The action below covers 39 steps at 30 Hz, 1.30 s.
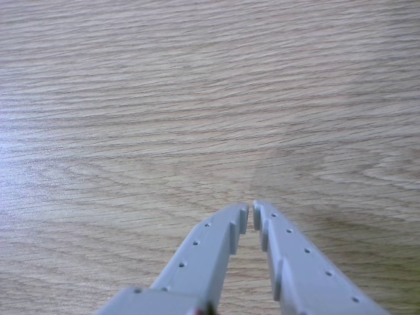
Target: Grasp a peg and put it in the crate.
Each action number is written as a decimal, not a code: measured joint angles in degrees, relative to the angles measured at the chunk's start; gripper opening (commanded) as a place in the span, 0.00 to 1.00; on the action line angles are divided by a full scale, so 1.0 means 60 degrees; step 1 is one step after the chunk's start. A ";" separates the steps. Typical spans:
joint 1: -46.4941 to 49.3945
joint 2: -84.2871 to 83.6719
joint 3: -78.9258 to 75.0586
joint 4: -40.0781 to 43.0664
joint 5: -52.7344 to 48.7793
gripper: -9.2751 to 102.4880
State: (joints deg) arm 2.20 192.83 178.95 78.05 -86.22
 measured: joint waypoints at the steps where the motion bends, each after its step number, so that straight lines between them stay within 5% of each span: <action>1: 0.0000 0.0000 0.0000 0.0000 0.0000 0.08; 29: 0.0000 -0.0059 0.0000 0.0044 0.0000 0.08; 39: 0.1274 -0.5903 -0.3135 0.0059 0.0747 0.08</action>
State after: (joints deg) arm 9.84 157.41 160.14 78.40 -81.74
